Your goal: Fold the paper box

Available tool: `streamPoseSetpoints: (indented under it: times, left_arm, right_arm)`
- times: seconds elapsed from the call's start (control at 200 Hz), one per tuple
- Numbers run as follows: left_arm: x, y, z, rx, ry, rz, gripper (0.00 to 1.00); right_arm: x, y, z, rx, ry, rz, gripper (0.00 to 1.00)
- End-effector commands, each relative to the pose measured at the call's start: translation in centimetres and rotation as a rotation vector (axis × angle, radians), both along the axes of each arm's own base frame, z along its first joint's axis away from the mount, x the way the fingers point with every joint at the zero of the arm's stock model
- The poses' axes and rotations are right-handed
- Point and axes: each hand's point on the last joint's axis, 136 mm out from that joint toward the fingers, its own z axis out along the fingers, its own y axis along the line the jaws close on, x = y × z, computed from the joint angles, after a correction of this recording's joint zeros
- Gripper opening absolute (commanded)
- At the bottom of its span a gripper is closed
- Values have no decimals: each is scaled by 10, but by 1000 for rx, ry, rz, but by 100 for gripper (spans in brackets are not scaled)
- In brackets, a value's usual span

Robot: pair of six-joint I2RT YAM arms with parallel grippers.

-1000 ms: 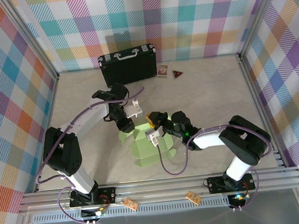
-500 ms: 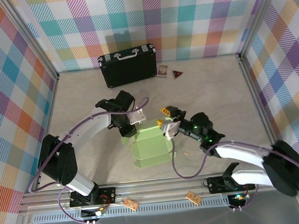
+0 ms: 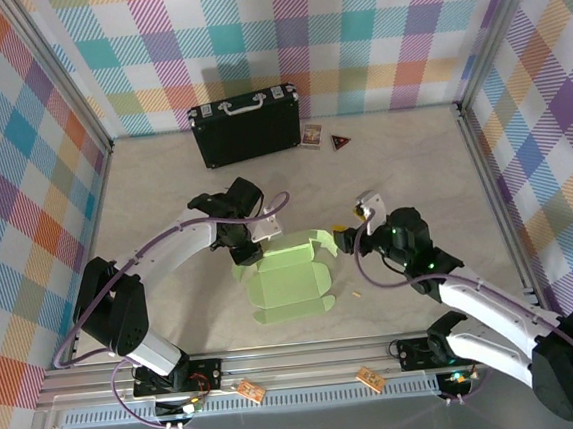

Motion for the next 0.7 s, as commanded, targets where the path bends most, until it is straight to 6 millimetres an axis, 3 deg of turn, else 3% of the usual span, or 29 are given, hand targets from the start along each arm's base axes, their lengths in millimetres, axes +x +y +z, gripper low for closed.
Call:
streamPoseSetpoints:
  times: [0.0,0.24,0.425,0.565,0.695]
  left_arm:
    - [-1,1,-1,14,-1,0,28]
    - [-2,2,-5,21,3,-4,28]
    - [0,2,-8,32,9,0,28]
    - [-1,0,-10,30,27,-1,27]
    - [3,0,-10,36,27,16,27]
  right_arm:
    - [5,-29,-37,41,329,-243,67]
    - [17,-22,-83,-60,610,-209,53]
    - [28,3,-94,-46,707,-101,44]
    - [12,26,-101,12,791,46,40]
    - [3,38,-93,83,789,135,37]
